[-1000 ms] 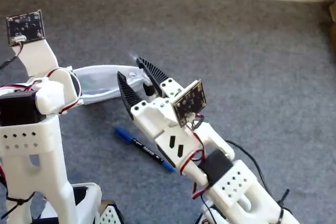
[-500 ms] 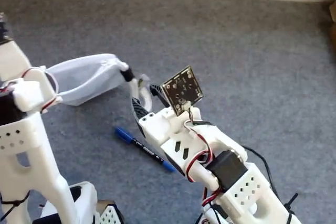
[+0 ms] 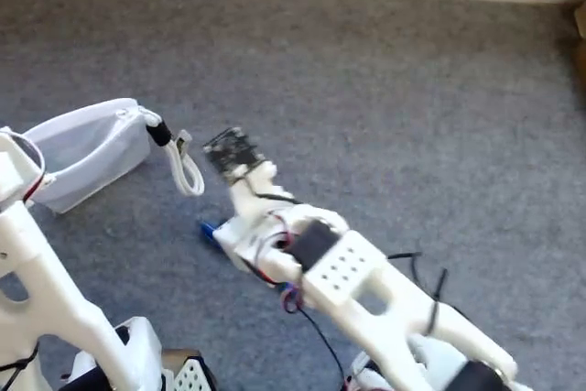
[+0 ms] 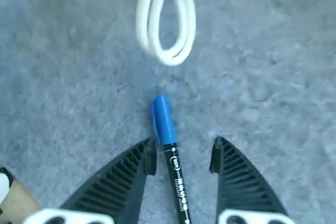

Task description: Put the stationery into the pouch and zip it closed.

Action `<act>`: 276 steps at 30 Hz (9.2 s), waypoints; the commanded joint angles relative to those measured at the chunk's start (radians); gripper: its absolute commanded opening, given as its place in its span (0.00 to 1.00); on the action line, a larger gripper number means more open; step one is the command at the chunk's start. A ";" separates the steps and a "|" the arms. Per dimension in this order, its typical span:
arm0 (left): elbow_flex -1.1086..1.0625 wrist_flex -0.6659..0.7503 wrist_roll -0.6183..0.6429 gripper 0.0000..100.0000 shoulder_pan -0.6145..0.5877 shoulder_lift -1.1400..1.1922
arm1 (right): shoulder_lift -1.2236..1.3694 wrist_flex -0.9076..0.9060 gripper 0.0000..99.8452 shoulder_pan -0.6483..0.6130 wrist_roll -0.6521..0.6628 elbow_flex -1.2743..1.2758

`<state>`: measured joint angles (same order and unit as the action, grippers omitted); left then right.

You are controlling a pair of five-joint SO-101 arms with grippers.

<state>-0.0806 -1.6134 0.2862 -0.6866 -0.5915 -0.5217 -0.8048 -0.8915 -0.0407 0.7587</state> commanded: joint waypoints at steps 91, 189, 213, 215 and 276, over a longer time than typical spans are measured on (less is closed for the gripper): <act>0.058 0.011 0.014 0.01 0.556 0.047 | -0.696 -0.119 0.00 0.205 0.103 -0.189; 0.056 0.009 0.011 0.01 0.501 0.056 | -0.236 0.381 0.00 0.128 0.018 0.074; 0.056 0.015 0.012 0.01 0.501 0.056 | -0.455 -0.147 0.00 0.044 0.081 0.005; 0.058 0.015 0.012 0.01 0.501 0.056 | -0.441 -0.168 0.00 0.044 0.091 -0.008; 0.056 0.009 0.008 0.01 0.499 0.056 | -0.286 0.019 0.26 0.159 0.055 0.076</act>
<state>-0.0652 -1.6149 0.2908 -0.1772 -0.5378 -0.8055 -0.8600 -0.7472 0.0023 0.8293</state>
